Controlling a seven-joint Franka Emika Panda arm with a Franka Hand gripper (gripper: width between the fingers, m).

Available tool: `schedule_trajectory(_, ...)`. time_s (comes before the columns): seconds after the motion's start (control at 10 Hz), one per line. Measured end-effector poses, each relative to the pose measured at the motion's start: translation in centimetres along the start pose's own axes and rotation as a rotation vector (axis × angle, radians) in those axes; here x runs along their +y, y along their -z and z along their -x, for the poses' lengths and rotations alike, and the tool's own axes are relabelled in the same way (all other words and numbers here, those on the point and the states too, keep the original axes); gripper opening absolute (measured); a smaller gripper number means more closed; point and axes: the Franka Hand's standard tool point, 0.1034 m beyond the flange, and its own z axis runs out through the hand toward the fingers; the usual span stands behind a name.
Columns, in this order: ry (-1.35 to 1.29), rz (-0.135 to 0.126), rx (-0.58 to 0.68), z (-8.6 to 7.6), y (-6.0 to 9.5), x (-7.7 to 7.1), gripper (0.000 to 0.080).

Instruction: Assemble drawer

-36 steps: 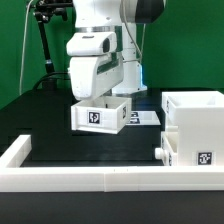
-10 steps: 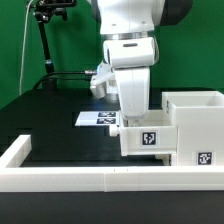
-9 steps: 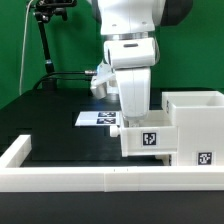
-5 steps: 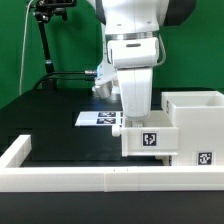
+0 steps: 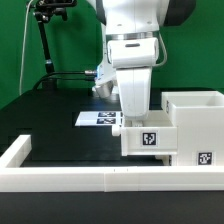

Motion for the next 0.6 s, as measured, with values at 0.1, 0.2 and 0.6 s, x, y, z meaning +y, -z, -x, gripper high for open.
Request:
schedule_trajectory(0.1,0.034,0.005,-0.002,0.10,0.01,0.01,0.0042)
schedule_trajectory(0.2,0.051,0.010,-0.009,0.13,0.04,0.01,0.0042)
schedule_trajectory(0.6,0.056,0.010,-0.016,0.25,0.07,0.01,0.0044)
